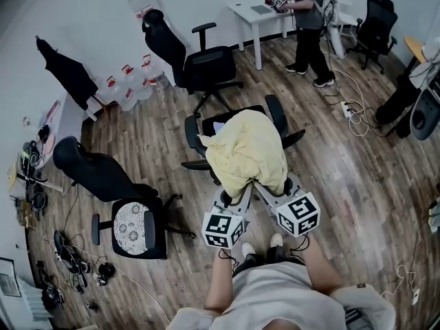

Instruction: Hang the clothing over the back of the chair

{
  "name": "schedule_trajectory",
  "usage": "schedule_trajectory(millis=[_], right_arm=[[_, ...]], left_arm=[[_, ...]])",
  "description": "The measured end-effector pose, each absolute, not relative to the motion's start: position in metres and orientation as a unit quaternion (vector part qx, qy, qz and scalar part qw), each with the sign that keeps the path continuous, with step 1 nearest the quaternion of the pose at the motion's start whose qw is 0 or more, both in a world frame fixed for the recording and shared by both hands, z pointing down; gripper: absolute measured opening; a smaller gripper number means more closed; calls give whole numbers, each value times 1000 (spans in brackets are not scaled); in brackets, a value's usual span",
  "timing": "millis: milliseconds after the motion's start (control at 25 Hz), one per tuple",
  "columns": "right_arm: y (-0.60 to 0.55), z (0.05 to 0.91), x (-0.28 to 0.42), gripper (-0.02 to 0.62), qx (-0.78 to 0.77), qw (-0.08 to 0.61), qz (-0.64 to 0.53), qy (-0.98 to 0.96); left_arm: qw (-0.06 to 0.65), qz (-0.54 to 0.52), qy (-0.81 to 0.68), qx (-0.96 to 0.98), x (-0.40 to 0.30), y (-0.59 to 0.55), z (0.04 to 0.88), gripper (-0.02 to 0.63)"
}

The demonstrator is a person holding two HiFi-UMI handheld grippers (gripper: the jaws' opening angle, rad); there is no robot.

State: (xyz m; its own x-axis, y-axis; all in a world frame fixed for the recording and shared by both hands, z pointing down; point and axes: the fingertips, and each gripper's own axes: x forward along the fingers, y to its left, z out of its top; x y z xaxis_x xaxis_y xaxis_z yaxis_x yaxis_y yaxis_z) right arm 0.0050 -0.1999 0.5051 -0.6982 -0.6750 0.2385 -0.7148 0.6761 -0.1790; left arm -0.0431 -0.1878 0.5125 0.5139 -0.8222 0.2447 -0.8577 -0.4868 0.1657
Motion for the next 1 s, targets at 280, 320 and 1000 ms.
schedule_trajectory(millis=[280, 320, 1000], right_arm=[[-193, 502, 8, 245, 384, 78, 125, -912], [-192, 502, 9, 247, 385, 79, 125, -911], [-180, 505, 21, 275, 399, 84, 130, -904]], left_arm=[[132, 64, -495, 856, -46, -180, 509, 164], [132, 64, -496, 856, -47, -180, 508, 168], [132, 68, -505, 850, -57, -166, 509, 210]])
